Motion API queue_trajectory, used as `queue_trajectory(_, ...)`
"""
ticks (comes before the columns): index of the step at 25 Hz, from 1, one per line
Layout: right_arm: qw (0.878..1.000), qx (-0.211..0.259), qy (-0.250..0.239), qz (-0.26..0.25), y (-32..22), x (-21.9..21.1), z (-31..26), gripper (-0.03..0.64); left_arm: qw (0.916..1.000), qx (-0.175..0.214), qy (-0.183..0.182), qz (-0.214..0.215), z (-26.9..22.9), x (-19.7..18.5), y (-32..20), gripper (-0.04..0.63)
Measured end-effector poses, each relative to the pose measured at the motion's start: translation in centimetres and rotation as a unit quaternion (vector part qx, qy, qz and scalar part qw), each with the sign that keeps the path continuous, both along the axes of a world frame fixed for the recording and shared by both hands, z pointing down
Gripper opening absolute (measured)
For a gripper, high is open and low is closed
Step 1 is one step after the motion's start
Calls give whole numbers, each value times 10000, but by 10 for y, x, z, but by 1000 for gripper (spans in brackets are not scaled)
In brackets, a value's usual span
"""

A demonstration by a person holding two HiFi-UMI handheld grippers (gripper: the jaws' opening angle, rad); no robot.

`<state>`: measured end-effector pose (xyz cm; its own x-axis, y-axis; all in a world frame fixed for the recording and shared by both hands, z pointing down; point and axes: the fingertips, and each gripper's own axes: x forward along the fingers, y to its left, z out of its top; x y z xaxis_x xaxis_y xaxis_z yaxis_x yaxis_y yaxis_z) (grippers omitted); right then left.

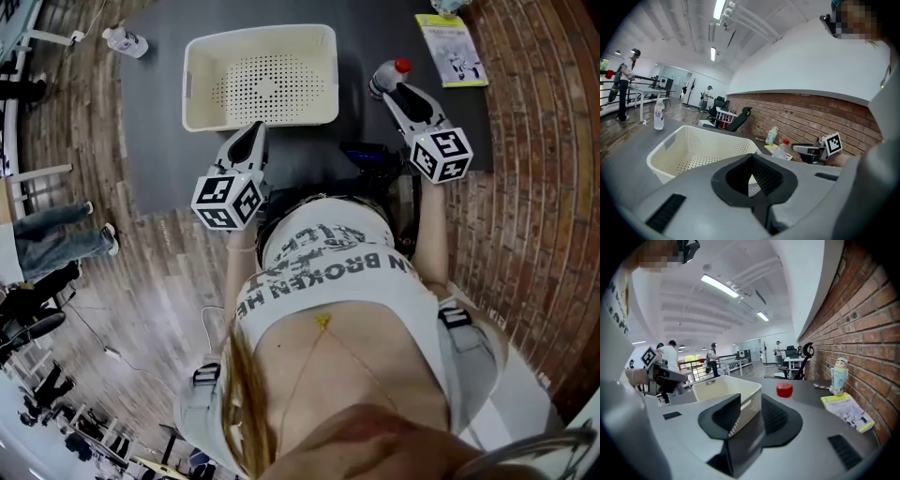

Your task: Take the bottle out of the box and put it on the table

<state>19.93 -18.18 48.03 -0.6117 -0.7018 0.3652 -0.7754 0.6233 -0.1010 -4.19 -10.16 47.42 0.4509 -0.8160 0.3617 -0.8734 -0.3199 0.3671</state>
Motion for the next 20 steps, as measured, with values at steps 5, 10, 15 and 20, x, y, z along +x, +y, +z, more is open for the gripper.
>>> queue_trajectory(5,9979,81,285,-578,19,-29,-2,24,9995,187,-24,238,-9,13,2,0)
queue_trajectory(10,9932,11,39,-1164,39,-69,-7,9,9987,313,-60,404,-14,23,6,0)
queue_trajectory(15,9832,186,-473,-1756,59,-121,-33,8,9972,584,-102,453,-29,31,7,0)
queue_trajectory(20,9679,523,-985,-2253,79,-162,-68,9,9934,1021,-209,488,-58,36,5,0)
